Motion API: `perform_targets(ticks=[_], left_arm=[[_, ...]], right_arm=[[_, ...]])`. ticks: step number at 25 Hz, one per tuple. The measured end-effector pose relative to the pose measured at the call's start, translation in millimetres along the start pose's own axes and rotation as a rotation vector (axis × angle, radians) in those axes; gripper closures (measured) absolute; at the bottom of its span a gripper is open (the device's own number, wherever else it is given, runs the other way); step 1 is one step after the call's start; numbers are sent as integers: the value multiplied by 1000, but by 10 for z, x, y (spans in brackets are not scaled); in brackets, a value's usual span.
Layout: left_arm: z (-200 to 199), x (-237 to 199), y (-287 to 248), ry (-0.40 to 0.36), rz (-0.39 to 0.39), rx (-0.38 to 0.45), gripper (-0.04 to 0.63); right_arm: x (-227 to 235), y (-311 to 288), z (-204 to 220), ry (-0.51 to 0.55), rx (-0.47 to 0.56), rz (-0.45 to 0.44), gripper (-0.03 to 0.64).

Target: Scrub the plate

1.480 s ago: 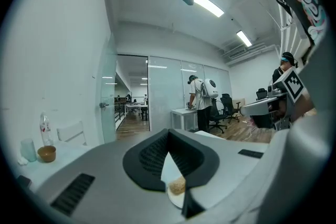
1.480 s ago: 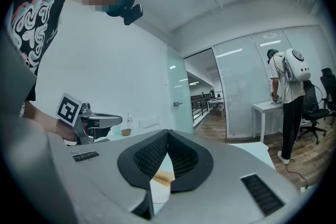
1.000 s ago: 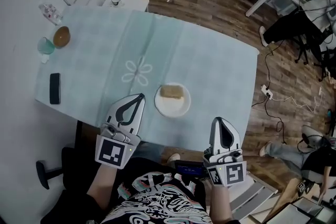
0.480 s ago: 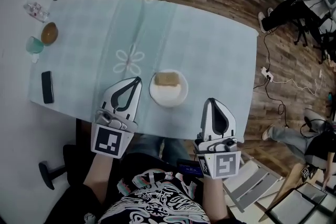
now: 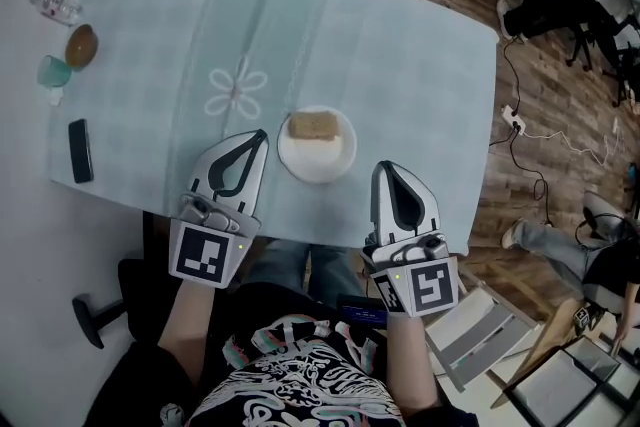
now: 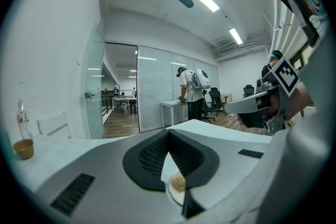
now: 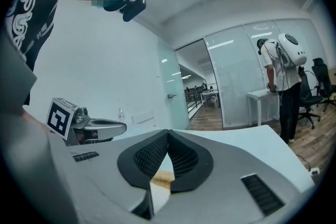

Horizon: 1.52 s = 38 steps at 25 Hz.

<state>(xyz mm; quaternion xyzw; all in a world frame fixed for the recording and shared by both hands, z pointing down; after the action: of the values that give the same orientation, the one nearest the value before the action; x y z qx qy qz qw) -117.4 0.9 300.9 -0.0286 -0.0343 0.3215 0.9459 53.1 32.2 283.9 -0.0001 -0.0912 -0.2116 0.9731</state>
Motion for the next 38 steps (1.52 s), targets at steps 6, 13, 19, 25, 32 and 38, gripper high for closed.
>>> perform_targets(ticks=[6,13,19,25,32,38], left_arm=[[121,25,-85,-3,1,-24,580],[356,76,-178,9,31,-49,580],[466,131,-288,6,91,-52,580],[601,141,-344,-18,80,-78,578],[837,218,-395,-57,115,-169,570],[1083,384,-481,-155,247,-250,460]], right_arm=[[127,0,201,-51,-59,-14,607],[239,-18,619,-94,-148,-8,607],[237,-31,987,-135,-243,-21,606],[238,-76,1164,-134,-284,-35,606],[276,-61,1466,-212,-423,-37,603],[342,-4,1693,-330,-513,22,537]])
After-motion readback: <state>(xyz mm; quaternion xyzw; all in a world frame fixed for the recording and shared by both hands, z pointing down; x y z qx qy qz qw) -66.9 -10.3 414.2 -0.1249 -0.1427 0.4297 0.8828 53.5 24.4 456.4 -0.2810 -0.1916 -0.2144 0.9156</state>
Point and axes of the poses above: the fingertips, and each gripper's own axes: y backward along the fingers, x to its right, z out of its underside, the point moved 2 cm from there along y, backward along the fingers, and after that the axes turned 11 degrees about x, right-handed, at the moved point
